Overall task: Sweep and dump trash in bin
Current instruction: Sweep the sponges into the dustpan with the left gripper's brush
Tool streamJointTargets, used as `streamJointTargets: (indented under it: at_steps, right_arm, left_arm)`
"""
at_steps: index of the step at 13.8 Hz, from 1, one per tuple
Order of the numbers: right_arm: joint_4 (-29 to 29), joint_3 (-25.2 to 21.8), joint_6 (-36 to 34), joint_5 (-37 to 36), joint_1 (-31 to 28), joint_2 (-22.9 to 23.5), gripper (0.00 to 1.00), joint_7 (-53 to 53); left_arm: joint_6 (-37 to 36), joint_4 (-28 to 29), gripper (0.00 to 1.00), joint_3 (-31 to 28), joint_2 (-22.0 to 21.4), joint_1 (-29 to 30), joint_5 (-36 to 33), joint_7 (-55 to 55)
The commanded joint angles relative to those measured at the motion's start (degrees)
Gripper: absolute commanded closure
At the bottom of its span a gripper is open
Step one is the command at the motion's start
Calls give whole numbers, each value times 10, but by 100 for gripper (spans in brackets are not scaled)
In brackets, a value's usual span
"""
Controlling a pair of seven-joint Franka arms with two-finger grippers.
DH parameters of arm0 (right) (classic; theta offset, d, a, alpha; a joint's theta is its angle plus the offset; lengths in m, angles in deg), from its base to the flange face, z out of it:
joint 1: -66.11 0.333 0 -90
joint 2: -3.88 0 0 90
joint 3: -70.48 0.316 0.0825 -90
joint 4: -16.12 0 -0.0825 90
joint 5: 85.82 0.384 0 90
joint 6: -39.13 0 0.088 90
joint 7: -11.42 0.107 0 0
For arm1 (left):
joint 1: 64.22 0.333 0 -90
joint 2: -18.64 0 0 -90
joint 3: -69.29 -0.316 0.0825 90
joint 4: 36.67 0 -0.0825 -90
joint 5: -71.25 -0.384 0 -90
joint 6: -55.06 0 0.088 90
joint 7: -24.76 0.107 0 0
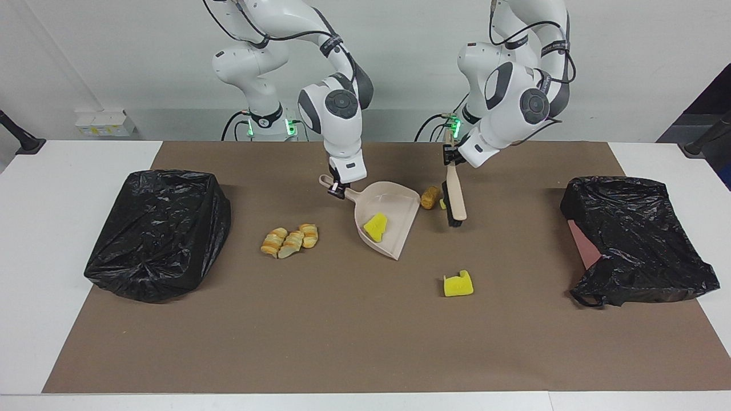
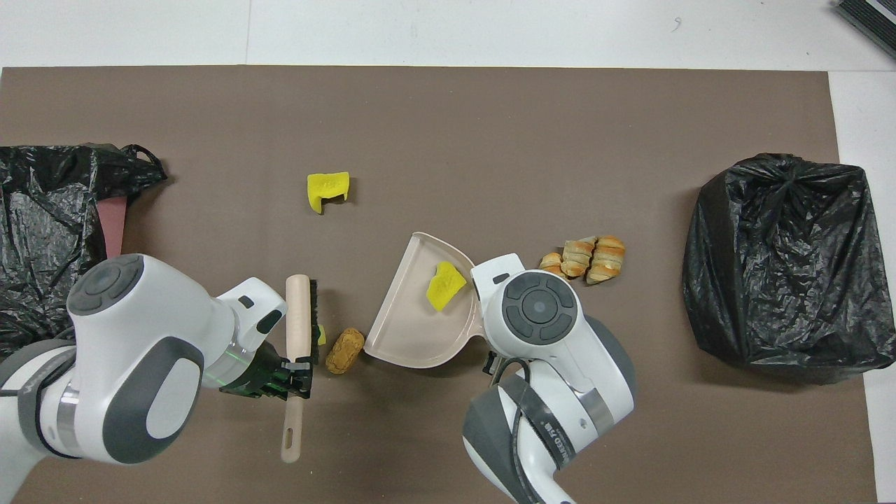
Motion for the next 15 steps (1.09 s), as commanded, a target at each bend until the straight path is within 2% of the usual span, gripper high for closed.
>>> streamJointTargets:
  at_steps: [1,4,6,7,8,12,15]
  right_arm:
    - [14,0,9,0,-1,-9,100,-16]
    - [15,0,8,0,-1,-9,100,-16]
    - [13,-1,7,-7,-1,-8,100,-32]
    - [10,-1,3,-35,-11,-4,100,-117]
    - [12,-1,1,-39,-20,-5,100,-149]
    - [9,-1,1,-39,-19,-4,100,-138]
    - [9,-1,1,-39,-19,-4,100,-138]
  left_arm:
    - [8,54,100,3,-53,-1,-8,-121]
    - [74,100,100,7,-46,-42,-8,-162]
    - [110,101,100,8,-37,-61,-6,-168]
    - [129,95,100,8,-28,-72,3,-166]
    - [153,91,100,8,-19,-88,8,-163]
    - [190,14,100,11,49,-131,76,-119]
    - [217,-8,100,17,63,-159,112,-108]
